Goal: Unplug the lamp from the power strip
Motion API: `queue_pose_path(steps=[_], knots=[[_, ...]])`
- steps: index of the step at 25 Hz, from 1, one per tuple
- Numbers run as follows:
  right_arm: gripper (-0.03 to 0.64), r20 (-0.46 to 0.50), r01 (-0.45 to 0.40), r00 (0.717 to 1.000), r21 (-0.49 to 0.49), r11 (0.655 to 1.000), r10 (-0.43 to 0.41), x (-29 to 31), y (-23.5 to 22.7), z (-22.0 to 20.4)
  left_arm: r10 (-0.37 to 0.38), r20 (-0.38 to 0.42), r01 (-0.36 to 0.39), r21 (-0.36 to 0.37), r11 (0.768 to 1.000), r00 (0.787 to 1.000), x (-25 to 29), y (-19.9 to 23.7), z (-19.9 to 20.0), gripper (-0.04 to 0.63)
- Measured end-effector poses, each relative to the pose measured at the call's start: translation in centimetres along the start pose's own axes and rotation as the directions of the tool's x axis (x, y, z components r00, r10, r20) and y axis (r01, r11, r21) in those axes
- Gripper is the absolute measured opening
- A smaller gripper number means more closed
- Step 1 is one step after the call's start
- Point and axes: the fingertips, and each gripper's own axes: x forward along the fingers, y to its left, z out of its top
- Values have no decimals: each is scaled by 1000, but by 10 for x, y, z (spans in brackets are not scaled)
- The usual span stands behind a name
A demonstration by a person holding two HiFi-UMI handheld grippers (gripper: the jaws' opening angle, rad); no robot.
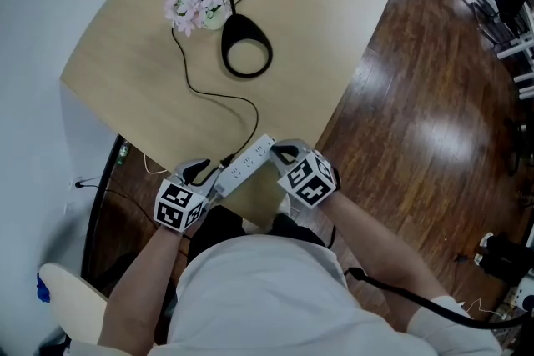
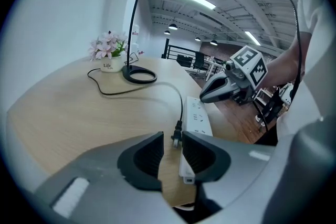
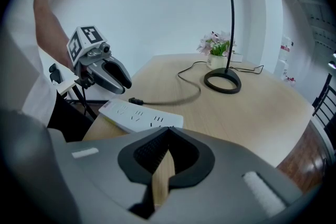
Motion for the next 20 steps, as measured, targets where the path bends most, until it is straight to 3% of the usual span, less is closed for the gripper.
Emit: queue_pose_path(steps=[10,14,20], knots=[[8,86,-38,996,-6,999,38,-26,13,7,104,64,-101,-50,994,992,-44,-25,-4,115],[8,123,-85,989,-33,996,88,-50,35,3,149,104,-141,-81,987,983,-72,-57,-11,109],[8,135,-149,978,-85,985,159,-71,75,-13,147,147,-128,-131,983,978,-96,-113,-47,98]])
